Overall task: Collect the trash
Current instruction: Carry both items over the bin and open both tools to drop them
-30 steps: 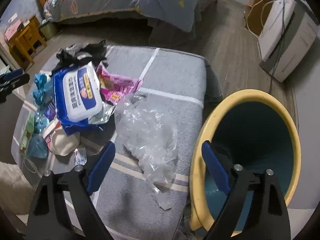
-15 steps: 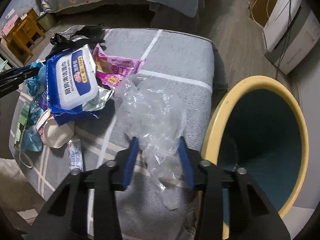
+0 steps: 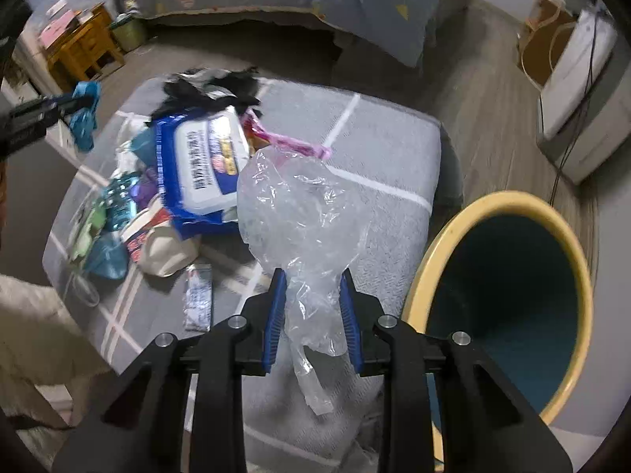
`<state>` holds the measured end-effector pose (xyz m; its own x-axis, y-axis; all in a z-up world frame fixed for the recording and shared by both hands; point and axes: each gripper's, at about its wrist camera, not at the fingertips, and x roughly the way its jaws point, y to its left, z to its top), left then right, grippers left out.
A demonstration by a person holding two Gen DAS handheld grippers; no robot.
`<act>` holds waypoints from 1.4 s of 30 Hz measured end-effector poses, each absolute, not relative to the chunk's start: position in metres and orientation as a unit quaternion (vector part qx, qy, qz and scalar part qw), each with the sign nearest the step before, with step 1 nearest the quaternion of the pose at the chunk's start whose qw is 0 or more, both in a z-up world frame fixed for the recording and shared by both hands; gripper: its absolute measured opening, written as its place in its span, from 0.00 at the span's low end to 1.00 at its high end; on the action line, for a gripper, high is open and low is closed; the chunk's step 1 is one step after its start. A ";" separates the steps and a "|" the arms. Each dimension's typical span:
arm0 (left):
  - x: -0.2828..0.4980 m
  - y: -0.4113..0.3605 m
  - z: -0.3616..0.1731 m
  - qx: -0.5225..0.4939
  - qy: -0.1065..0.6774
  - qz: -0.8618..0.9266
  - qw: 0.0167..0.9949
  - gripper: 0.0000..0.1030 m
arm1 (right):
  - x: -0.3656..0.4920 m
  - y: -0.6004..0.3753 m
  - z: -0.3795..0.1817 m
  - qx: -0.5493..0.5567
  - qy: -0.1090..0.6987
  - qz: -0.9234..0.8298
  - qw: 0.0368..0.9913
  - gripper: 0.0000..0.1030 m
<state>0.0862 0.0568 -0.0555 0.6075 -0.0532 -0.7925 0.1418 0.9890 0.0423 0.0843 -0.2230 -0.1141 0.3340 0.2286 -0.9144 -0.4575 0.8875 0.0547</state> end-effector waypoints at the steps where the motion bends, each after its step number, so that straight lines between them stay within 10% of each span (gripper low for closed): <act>1: 0.083 0.056 -0.050 0.045 0.435 -0.057 0.898 0.26 | 0.082 -0.224 -0.109 -0.110 0.533 0.214 0.811 0.26; 15: 0.067 -0.039 0.013 0.067 0.378 -0.158 0.910 0.26 | 0.055 -0.314 -0.046 -0.030 0.487 0.147 0.860 0.26; 33: 0.096 -0.240 -0.035 0.100 0.413 -0.323 0.846 0.26 | 0.059 -0.444 -0.066 0.079 0.498 -0.006 0.864 0.26; 40: 0.101 -0.290 -0.055 0.111 0.413 -0.363 0.828 0.35 | 0.065 -0.451 -0.079 0.088 0.504 -0.015 0.859 0.31; 42: 0.100 -0.294 -0.057 0.116 0.408 -0.366 0.828 0.52 | 0.065 -0.453 -0.080 0.089 0.504 -0.020 0.859 0.40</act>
<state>0.1003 -0.2940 -0.0567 0.3995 -0.5117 -0.7607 0.7002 0.7059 -0.1071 0.0653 -0.4533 -0.0799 0.4914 0.0553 -0.8692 0.1245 0.9833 0.1329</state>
